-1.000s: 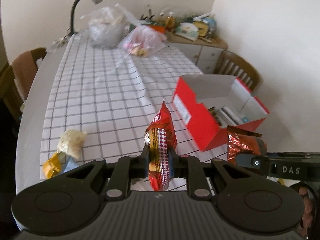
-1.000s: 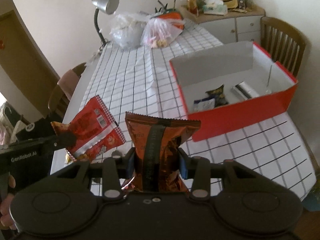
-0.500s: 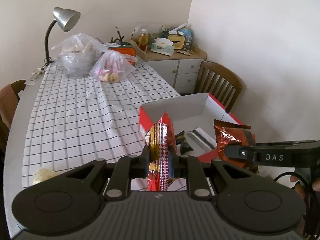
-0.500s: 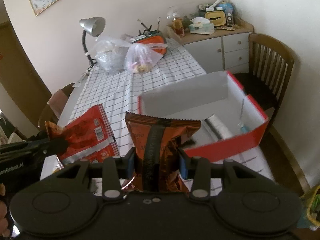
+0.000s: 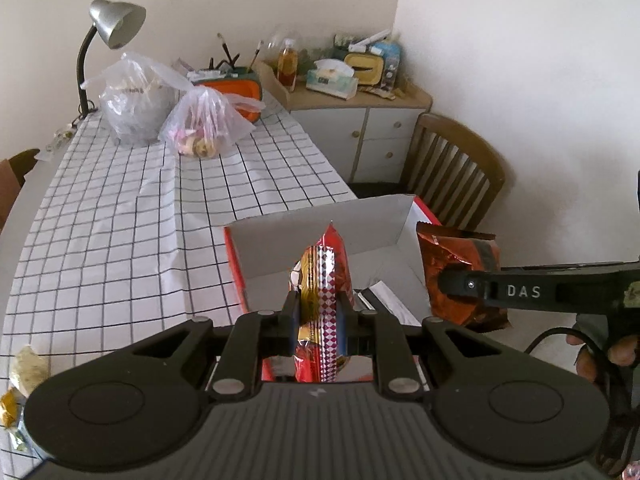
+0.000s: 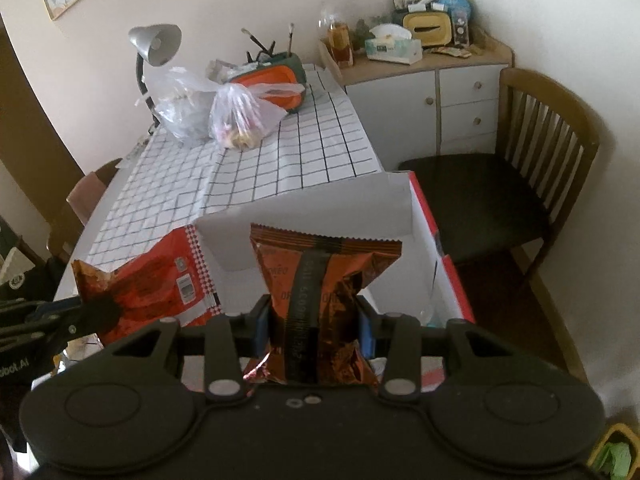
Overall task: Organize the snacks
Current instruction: 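Carry both bags over the red box and lower them inside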
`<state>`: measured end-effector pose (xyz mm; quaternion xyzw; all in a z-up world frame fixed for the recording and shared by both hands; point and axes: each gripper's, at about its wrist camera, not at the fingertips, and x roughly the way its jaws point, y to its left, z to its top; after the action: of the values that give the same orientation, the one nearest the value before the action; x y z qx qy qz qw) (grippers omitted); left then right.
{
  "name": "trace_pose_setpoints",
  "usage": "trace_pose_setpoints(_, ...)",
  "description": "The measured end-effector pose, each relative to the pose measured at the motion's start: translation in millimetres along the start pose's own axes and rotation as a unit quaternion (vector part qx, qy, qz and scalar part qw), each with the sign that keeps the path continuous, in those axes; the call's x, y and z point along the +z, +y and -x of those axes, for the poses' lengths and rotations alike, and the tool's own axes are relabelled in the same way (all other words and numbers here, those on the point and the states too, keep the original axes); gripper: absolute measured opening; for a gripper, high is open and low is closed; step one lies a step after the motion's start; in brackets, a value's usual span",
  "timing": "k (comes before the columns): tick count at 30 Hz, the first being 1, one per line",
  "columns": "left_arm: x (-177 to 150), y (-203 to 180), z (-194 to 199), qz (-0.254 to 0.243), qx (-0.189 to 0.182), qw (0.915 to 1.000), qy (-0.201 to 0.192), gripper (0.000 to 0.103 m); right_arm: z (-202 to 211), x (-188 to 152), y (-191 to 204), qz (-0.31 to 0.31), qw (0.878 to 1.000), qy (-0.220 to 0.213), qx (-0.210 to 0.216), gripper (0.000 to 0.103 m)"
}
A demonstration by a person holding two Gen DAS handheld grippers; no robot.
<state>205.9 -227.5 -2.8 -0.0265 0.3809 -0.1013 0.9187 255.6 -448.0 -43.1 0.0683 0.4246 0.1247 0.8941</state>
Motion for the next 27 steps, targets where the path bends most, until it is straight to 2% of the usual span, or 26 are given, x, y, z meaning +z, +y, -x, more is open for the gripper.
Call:
trace_pose_setpoints(5, 5, -17, -31, 0.004, 0.016, 0.9997, 0.019, 0.017, -33, 6, -16, 0.015, 1.000, 0.023, -0.008, 0.040)
trace_pose_setpoints(14, 1, -28, -77, 0.004, 0.033, 0.9977, 0.058, 0.017, -76, -6, -27, 0.028, 0.997, 0.070, -0.007, 0.040)
trace_pose_setpoints(22, -8, -33, -98, 0.011, 0.037, 0.9966, 0.073, 0.017, -91, -17, -27, 0.044, 0.995, 0.093, -0.002, 0.041)
trace_pose_setpoints(27, -14, -32, -108, 0.013, 0.043, 0.9951, 0.088, 0.017, -95, -21, -28, 0.051, 0.993, 0.102, -0.013, 0.041)
